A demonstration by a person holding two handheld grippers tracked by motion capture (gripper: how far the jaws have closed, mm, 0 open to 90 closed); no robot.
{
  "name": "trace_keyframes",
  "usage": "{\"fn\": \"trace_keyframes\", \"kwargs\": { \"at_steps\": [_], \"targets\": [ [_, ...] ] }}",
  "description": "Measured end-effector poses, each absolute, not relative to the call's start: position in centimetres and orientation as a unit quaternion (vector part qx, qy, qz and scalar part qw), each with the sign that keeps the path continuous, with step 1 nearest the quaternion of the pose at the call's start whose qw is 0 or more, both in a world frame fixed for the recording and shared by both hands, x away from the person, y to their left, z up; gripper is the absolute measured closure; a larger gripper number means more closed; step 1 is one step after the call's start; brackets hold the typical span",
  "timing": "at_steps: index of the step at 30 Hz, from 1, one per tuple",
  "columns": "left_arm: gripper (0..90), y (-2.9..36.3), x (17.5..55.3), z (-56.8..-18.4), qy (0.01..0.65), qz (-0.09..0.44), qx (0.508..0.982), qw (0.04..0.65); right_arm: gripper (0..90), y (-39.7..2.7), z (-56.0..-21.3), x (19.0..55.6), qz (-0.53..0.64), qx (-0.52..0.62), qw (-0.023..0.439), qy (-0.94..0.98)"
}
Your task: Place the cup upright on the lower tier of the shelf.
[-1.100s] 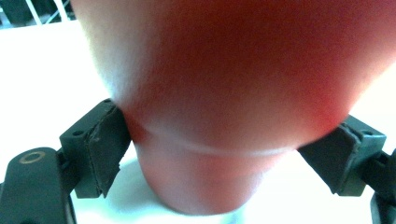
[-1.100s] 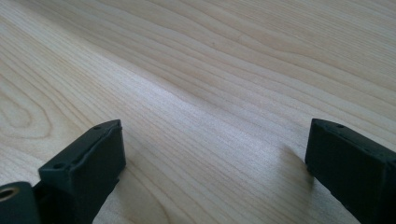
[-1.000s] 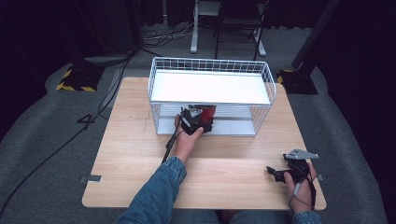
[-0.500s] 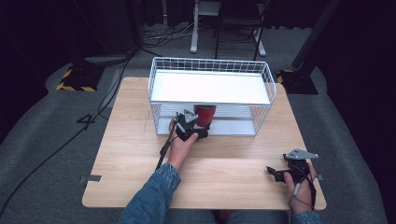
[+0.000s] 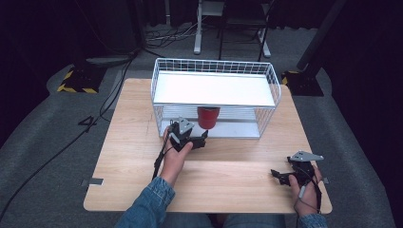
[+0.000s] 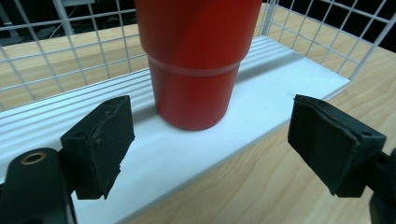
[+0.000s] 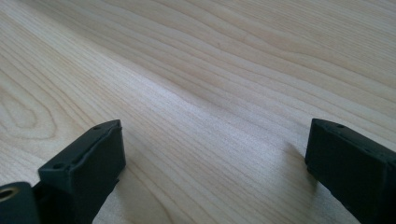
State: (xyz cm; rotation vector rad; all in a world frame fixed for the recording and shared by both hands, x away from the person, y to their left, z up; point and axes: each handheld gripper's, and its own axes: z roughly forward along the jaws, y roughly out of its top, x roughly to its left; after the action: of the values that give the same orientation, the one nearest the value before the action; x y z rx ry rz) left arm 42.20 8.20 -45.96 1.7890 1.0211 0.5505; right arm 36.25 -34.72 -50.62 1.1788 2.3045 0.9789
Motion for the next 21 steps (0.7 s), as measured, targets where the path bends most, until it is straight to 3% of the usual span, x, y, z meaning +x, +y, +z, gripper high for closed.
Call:
{"fn": "trace_keyframes", "kwargs": {
  "at_steps": [21],
  "targets": [
    [15.0, 12.4, 37.1, -43.8, 0.388, 0.228, 0.765, 0.461, 4.4, -34.7, -50.6, 36.3, 0.347, 0.417, 0.183, 0.82]
  ]
}}
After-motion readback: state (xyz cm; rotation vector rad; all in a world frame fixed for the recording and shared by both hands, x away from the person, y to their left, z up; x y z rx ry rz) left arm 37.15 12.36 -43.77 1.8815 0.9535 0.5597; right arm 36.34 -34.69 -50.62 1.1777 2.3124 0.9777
